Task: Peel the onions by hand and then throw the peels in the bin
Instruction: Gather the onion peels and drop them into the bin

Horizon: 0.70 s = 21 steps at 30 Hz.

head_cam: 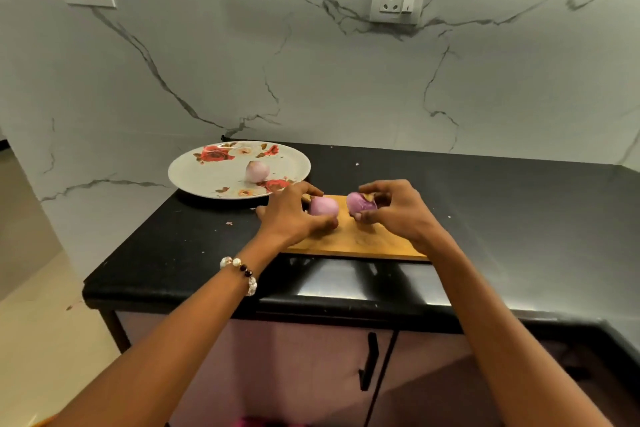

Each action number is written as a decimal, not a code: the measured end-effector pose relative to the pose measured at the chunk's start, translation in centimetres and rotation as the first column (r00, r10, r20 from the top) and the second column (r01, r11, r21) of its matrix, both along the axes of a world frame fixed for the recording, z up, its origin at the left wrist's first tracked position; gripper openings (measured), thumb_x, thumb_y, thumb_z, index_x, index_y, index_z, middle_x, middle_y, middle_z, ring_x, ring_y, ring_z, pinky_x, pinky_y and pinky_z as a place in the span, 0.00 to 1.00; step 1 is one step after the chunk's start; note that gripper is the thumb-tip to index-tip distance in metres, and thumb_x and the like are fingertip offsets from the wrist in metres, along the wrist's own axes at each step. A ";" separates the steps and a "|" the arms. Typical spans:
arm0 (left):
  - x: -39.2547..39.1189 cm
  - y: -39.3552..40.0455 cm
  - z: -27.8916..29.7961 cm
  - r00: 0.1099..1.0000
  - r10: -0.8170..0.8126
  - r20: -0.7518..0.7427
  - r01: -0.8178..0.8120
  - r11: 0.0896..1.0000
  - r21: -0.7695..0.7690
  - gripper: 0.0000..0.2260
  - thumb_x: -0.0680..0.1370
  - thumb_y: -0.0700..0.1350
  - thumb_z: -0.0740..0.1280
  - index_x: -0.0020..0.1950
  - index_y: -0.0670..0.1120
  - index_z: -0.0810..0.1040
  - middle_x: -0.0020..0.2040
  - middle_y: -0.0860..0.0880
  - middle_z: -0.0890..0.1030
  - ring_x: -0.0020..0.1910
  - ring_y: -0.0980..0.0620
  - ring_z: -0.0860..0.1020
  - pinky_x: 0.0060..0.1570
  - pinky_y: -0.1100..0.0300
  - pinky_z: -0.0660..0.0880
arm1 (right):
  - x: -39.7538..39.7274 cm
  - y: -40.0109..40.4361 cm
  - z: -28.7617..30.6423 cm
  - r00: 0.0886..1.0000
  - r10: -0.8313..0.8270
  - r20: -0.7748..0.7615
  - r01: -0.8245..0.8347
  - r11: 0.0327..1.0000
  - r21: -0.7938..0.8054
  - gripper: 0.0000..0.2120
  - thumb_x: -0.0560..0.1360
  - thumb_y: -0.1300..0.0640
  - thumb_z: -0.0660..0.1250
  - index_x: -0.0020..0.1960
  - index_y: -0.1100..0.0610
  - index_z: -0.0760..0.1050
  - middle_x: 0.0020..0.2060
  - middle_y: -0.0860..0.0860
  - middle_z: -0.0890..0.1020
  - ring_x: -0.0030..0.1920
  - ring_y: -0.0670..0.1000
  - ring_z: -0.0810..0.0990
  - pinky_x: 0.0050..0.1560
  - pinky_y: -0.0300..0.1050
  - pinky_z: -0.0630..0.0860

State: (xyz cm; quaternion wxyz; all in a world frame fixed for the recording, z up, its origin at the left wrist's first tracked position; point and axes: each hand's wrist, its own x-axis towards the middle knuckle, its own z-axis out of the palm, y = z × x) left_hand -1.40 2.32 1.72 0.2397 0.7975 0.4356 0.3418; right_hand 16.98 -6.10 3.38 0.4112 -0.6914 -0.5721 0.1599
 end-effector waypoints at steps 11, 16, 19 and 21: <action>-1.1 -0.2 0.5 0.980 -0.172 -0.099 0.166 0.984 -0.064 0.38 0.58 0.66 0.76 0.65 0.56 0.72 0.55 0.55 0.79 0.51 0.56 0.78 0.56 0.47 0.73 | -1.0 -0.8 1.6 0.993 0.053 0.103 -0.038 0.989 -0.141 0.36 0.66 0.57 0.79 0.71 0.54 0.69 0.64 0.53 0.75 0.64 0.54 0.74 0.65 0.52 0.74; -4.2 2.1 2.6 0.989 -0.054 0.140 0.054 0.999 -0.001 0.18 0.73 0.48 0.73 0.61 0.47 0.78 0.51 0.51 0.80 0.47 0.56 0.78 0.43 0.70 0.72 | -3.8 4.2 5.1 0.998 0.055 0.039 -0.060 0.991 0.118 0.20 0.73 0.54 0.74 0.62 0.60 0.77 0.54 0.53 0.82 0.54 0.50 0.80 0.53 0.40 0.77; -6.3 5.1 2.7 0.972 0.138 0.191 -0.152 0.986 0.064 0.11 0.75 0.45 0.71 0.57 0.44 0.81 0.50 0.50 0.82 0.46 0.55 0.79 0.48 0.64 0.73 | -6.6 10.1 5.8 0.976 0.129 0.176 -0.139 0.989 0.045 0.18 0.74 0.56 0.74 0.61 0.61 0.78 0.54 0.56 0.82 0.53 0.53 0.81 0.53 0.41 0.76; -7.6 7.1 2.1 0.945 0.240 0.221 -0.259 0.964 0.061 0.11 0.75 0.43 0.71 0.57 0.44 0.81 0.52 0.46 0.83 0.46 0.51 0.81 0.52 0.56 0.77 | -8.4 14.0 5.5 0.948 0.174 0.265 -0.170 0.985 -0.039 0.21 0.73 0.57 0.74 0.64 0.60 0.76 0.58 0.57 0.80 0.58 0.55 0.79 0.53 0.41 0.73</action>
